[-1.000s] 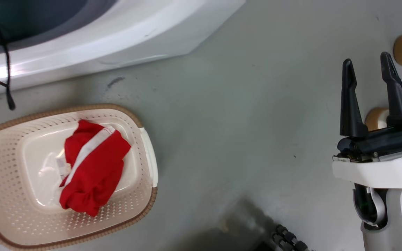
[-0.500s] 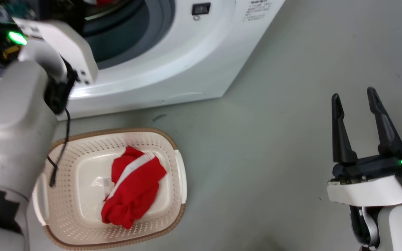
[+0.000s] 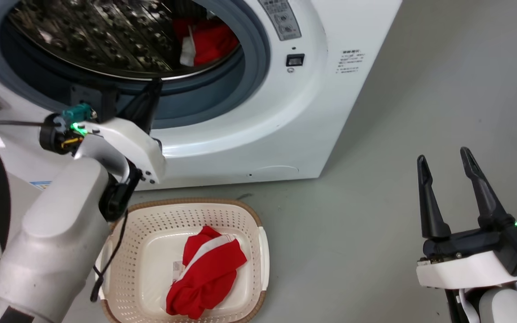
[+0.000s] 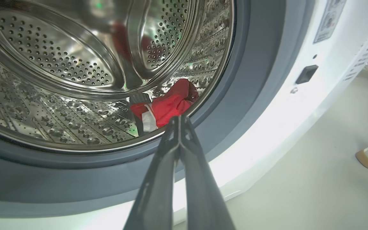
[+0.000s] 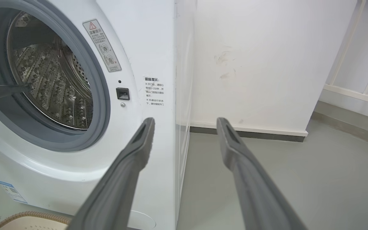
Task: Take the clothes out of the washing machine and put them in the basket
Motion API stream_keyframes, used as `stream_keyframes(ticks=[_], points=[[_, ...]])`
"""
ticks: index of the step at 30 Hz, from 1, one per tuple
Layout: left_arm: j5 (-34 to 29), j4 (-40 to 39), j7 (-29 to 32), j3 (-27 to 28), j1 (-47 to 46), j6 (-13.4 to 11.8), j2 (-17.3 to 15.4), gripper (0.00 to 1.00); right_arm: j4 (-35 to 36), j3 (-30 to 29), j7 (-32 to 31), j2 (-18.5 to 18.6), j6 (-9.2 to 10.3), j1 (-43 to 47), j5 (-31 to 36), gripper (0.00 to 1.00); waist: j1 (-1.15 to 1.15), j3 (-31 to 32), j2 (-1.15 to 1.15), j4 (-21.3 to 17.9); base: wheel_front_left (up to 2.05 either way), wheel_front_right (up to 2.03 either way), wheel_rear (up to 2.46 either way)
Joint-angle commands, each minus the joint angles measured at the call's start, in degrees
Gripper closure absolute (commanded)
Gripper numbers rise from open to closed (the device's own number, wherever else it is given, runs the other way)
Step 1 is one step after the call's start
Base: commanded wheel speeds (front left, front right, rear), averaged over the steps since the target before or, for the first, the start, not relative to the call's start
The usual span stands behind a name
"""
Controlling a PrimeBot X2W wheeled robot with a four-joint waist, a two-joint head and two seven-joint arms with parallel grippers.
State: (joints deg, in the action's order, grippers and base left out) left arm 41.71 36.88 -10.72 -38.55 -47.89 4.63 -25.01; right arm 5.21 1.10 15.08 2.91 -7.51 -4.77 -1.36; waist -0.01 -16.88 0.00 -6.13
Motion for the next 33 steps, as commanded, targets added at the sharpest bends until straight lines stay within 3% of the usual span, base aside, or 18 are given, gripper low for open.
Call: stream_keyframes(ticks=[1, 4, 6, 15, 23, 33], points=[[0.26, -1.59, 0.36, -0.2, 1.48, -0.71, -0.51, 1.0, -0.13, 0.17, 0.14, -0.06, 0.04, 0.52, 0.15, 0.0, 0.01, 1.07, 0.0, 0.94, 0.0, 0.0, 0.0], [0.43, -4.24, 1.14, -0.07, 3.04, -1.87, -1.48, 1.0, -0.13, 0.56, 0.13, -0.06, 0.04, 0.48, 0.24, 0.0, 0.01, 1.15, 0.0, 0.86, 0.0, 0.0, 0.0], [0.31, -5.51, 1.78, -0.11, 3.42, -2.73, -2.18, 0.0, -0.03, 0.83, 0.14, -0.06, 0.05, 0.07, 0.09, 0.0, 0.01, 0.7, 0.0, 0.48, 0.0, 0.0, 0.0], [-0.41, -3.98, 7.11, 0.19, -4.38, -3.38, -3.52, 0.0, 1.01, 1.34, 0.14, -0.07, 0.04, -3.53, -0.69, 0.0, 0.01, -6.38, 0.0, -2.74, 0.0, 0.0, 0.0], [0.83, 5.9, 13.5, 1.61, -17.2, -1.69, -2.99, 0.0, 1.8, 2.04, 0.13, -0.08, 0.04, -7.65, -2.49, 0.0, 0.01, -14.47, 0.0, -7.35, 0.0, 0.0, 0.0], [-1.3, 17.48, 24.54, -0.77, -33.96, 0.75, -3.97, 0.0, 3.03, 2.95, 0.14, -0.11, 0.05, -10.9, -6.73, 0.0, 0.01, -23.65, 0.0, -12.98, 0.0, 0.0, 0.0]])
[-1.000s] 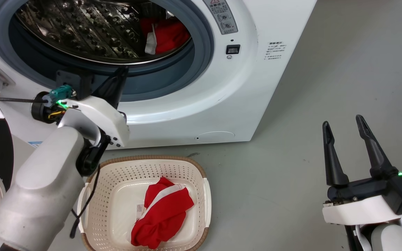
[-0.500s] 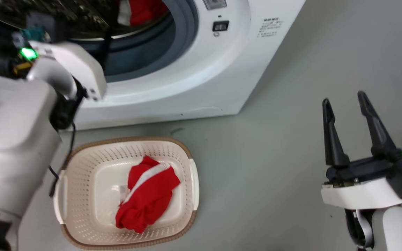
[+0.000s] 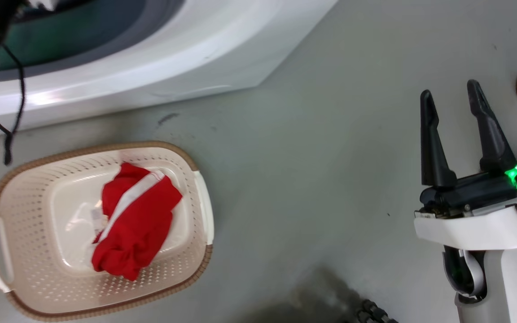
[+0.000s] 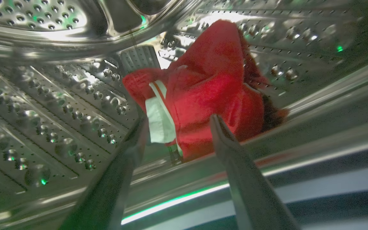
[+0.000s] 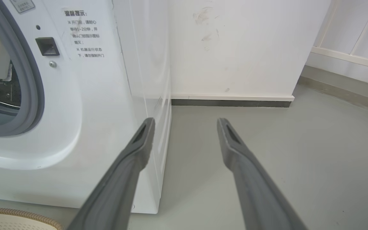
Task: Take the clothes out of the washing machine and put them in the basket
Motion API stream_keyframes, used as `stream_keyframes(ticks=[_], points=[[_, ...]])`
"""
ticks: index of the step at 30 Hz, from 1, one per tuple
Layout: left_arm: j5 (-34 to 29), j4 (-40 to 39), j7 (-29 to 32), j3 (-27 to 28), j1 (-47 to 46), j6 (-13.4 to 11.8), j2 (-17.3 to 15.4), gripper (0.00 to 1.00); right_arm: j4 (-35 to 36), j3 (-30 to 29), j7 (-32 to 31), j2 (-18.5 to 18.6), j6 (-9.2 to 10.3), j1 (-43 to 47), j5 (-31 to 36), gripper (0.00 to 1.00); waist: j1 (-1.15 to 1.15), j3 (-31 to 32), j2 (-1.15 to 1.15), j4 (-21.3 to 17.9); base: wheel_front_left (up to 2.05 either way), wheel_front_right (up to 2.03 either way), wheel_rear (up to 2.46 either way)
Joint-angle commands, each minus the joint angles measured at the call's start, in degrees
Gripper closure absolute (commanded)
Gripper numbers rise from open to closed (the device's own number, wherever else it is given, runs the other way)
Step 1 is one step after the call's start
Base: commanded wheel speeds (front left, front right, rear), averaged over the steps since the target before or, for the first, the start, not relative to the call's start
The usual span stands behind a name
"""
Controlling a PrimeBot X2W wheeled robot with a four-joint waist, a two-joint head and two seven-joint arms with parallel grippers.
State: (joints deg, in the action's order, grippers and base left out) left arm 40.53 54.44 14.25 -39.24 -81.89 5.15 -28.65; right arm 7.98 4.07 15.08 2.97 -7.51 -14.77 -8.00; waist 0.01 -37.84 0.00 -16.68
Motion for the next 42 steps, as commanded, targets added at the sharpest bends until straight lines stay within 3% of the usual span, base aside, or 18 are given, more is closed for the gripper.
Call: stream_keyframes(ticks=[1, 12, 21, 22, 23, 24, 31, 42], points=[[-0.48, 0.77, 0.91, -0.37, -1.66, 0.42, -0.4, 0.0, 0.46, 0.03, 0.14, -0.18, 0.05, -1.2, -0.43, 0.0, -0.01, -3.53, 0.0, -2.89, 0.0, 0.0, 0.0], [-2.15, 9.33, 12.59, -3.0, -13.38, 0.81, -0.24, 0.0, 1.51, 0.67, 0.13, -0.17, 0.04, -2.53, -3.32, 0.0, -0.01, -10.19, 0.0, -6.62, 0.0, 0.0, 0.0], [-2.52, 12.64, 13.82, -4.46, -14.83, 0.87, 1.37, 0.0, 1.74, 0.5, 0.13, -0.17, 0.05, -2.78, -4.1, 0.0, -0.01, -11.72, 0.0, -6.89, 0.0, 0.0, 0.0], [-2.51, 12.79, 14.09, -4.72, -14.71, 1.08, 1.62, 0.58, 1.71, 0.51, 0.13, -0.17, 0.05, -2.83, -4.05, 0.0, -0.01, -11.74, 0.0, -6.79, 0.0, 0.0, 0.0], [-2.24, 12.75, 13.65, -4.6, -14.77, 1.19, 1.82, 0.96, 1.7, 0.53, 0.13, -0.17, 0.05, -2.88, -3.98, 0.0, -0.01, -11.75, 0.0, -6.69, 0.0, 0.0, 0.0], [-2.08, 12.78, 13.44, -4.47, -14.84, 1.25, 2.05, 1.0, 1.69, 0.54, 0.13, -0.17, 0.04, -2.94, -3.89, 0.0, -0.01, -11.73, 0.0, -6.59, 0.0, 0.0, 0.0], [-2.1, 12.76, 10.22, -4.52, -15.85, 1.18, 2.32, 1.0, 1.6, 0.4, 0.13, -0.17, 0.05, -3.05, -3.21, 0.0, -0.01, -11.28, 0.0, -5.95, 0.0, 0.0, 0.0], [-1.13, 11.77, -1.11, -3.67, -14.06, 1.26, 2.93, 1.0, 0.93, -0.47, 0.13, -0.16, 0.05, -2.34, -1.2, 0.0, -0.01, -7.6, 0.0, -2.65, 0.0, 0.0, 0.0]])
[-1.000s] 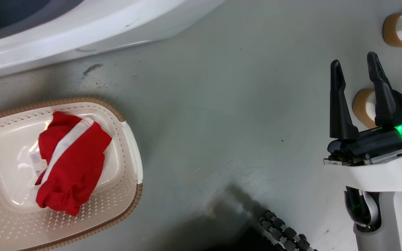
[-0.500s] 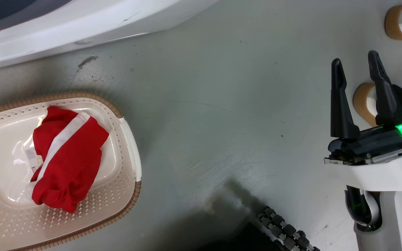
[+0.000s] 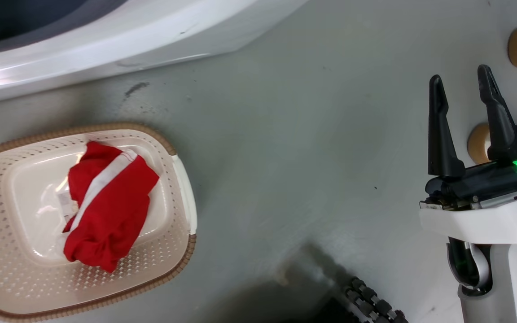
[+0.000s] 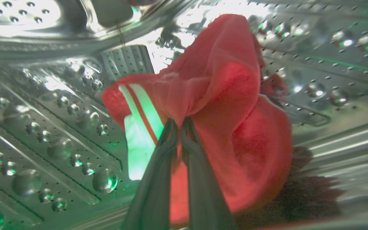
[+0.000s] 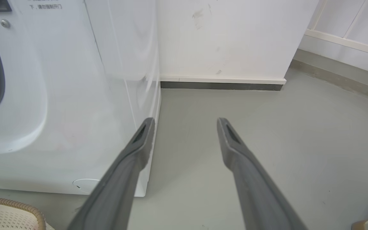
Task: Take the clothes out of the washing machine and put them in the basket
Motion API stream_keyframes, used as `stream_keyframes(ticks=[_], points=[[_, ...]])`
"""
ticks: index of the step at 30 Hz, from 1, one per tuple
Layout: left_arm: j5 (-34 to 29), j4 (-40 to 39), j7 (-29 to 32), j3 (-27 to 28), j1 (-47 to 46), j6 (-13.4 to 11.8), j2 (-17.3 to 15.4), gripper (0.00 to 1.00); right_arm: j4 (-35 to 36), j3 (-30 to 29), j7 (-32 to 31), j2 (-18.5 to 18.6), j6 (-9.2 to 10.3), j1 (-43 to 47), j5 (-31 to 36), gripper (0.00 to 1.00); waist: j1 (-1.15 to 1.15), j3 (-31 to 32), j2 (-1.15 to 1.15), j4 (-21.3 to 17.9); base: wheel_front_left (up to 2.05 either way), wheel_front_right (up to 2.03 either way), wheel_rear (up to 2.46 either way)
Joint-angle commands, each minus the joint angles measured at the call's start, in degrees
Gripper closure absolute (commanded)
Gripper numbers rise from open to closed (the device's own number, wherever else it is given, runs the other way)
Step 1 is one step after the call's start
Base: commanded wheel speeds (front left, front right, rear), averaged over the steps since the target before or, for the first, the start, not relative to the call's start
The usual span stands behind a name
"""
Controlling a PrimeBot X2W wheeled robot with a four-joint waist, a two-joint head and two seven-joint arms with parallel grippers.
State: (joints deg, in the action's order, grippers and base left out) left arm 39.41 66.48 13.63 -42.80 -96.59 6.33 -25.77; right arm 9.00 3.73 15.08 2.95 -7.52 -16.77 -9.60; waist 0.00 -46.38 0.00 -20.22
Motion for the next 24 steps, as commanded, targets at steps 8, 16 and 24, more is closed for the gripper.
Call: stream_keyframes(ticks=[8, 16, 24], points=[[1.57, -1.48, -8.13, -0.3, 5.52, 0.89, 1.28, 1.0, -0.92, -0.74, 0.13, -0.12, 0.06, 1.23, 3.01, 0.0, 0.0, 5.76, 0.0, 4.85, 0.0, 0.0, 0.0], [4.17, -4.42, -14.1, -1.1, 12.88, 1.06, 2.38, 1.0, -1.8, -1.06, 0.13, -0.12, 0.05, 2.89, 4.99, 0.0, 0.0, 10.28, 0.0, 7.85, 0.0, 0.0, 0.0], [5.63, -7.46, -17.55, -2.61, 18.61, 1.08, 1.9, 1.0, -2.23, -1.09, 0.13, -0.12, 0.05, 3.73, 5.91, 0.0, 0.0, 13.1, 0.0, 8.89, 0.0, 0.0, 0.0]])
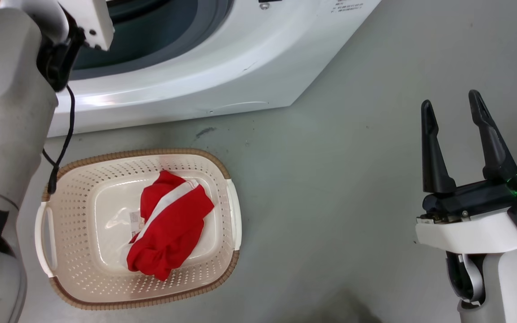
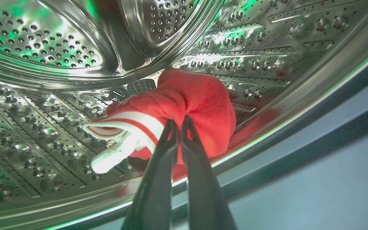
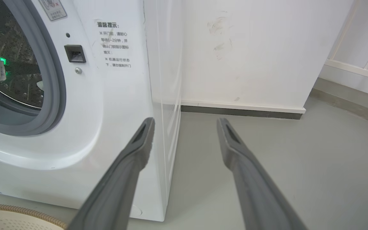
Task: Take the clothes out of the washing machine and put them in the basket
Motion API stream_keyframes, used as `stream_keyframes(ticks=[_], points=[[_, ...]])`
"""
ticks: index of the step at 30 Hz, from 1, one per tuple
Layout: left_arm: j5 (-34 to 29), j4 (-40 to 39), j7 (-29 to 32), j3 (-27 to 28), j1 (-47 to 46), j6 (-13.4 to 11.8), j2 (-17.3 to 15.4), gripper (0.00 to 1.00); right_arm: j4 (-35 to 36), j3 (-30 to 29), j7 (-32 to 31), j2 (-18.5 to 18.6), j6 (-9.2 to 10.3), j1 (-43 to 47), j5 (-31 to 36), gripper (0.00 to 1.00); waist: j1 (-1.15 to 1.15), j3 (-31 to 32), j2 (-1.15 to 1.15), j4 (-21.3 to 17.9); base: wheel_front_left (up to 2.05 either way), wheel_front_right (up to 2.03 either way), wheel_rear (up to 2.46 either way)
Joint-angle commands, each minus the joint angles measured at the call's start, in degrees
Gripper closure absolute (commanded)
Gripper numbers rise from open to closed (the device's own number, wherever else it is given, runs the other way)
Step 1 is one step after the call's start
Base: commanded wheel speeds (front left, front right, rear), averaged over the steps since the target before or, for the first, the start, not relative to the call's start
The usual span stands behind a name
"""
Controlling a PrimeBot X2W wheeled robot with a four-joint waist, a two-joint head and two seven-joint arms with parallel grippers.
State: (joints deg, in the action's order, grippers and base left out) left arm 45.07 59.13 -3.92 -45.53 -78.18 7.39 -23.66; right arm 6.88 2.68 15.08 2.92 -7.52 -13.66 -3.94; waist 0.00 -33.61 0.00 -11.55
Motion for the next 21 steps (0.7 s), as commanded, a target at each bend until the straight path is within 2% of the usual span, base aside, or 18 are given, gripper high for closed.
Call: stream_keyframes(ticks=[1, 13, 21], points=[[-0.08, -0.28, -0.58, -0.09, 0.86, 0.03, -0.35, 1.0, -0.15, -0.01, 0.13, -0.08, 0.06, 0.81, 0.33, 0.0, 0.0, 0.7, 0.0, 0.3, 0.0, 0.0, 0.0], [0.75, -2.7, -8.85, -0.52, 11.04, -0.48, 0.01, 1.0, -0.77, -0.19, 0.13, -0.08, 0.06, 3.48, 1.09, 0.0, 0.0, 6.21, 0.0, 1.45, 0.0, 0.0, 0.0], [-0.36, -10.1, -11.22, 0.81, 19.35, -3.79, -0.32, 1.0, -1.22, -0.09, 0.13, -0.08, 0.05, 5.77, 1.71, 0.0, 0.0, 11.21, 0.0, 3.15, 0.0, 0.0, 0.0]])
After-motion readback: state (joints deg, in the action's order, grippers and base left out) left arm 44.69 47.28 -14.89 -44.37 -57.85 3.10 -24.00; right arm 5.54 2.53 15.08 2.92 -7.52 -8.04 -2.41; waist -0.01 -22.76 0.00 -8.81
